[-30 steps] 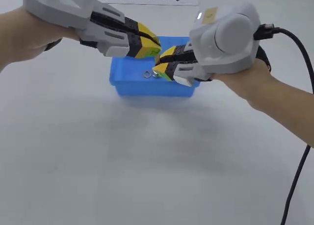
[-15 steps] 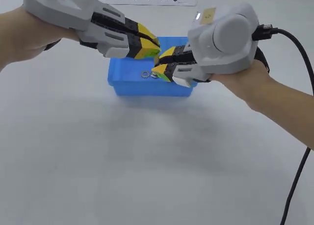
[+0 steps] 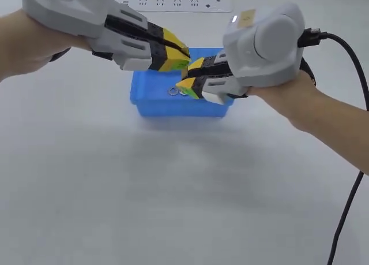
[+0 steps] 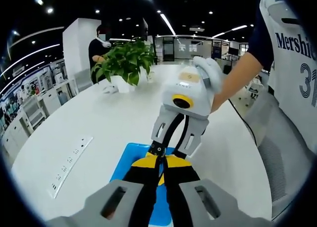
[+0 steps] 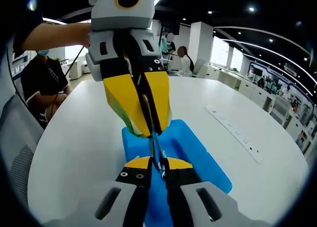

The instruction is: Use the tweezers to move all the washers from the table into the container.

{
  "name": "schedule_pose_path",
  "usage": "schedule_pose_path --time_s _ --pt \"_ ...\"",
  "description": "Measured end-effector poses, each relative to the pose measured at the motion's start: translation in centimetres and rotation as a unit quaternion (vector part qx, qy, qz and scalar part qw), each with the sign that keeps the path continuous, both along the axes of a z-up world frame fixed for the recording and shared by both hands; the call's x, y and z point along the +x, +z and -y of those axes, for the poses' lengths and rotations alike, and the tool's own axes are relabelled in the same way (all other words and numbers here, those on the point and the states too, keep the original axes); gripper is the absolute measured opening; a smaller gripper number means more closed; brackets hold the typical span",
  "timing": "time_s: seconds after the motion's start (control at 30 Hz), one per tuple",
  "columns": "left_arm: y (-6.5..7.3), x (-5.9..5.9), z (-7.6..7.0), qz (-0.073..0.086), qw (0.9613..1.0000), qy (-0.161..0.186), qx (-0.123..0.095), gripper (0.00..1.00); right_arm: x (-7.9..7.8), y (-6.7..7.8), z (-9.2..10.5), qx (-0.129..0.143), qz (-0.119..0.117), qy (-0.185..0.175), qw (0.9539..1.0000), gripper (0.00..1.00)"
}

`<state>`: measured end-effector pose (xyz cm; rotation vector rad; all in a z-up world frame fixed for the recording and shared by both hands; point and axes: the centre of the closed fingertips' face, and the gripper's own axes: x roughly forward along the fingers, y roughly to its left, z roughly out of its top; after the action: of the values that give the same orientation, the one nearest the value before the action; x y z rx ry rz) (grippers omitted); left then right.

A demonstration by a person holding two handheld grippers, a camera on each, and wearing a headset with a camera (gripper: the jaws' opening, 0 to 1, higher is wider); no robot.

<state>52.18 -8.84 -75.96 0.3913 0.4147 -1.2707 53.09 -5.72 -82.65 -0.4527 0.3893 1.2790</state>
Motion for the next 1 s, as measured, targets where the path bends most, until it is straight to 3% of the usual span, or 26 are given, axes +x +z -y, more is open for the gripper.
schedule_pose_path --time_s 0.33,0.7,0.83,1.0 --pt "3.0 -1.4 -0.1 0.020 0.9997 0.000 -0.015 0.07 -1.0 3.0 0.7 0.009 0.020 0.009 0.9997 0.10" --pt "6.1 -4.7 -0.6 0.045 0.9988 -0.016 -0.014 0.07 -4.5 6.8 1.8 -0.009 0.063 0.039 0.9972 0.09" --pt "6.3 -6.3 -0.3 0.052 0.9983 -0.026 -0.006 0.07 -6.2 7.1 2.1 -0.030 0.074 0.050 0.9955 0.09" --pt "6.0 -8.4 0.3 0.054 0.9978 -0.038 -0.003 0.07 -8.5 6.7 2.8 -0.054 0.072 0.060 0.9941 0.09"
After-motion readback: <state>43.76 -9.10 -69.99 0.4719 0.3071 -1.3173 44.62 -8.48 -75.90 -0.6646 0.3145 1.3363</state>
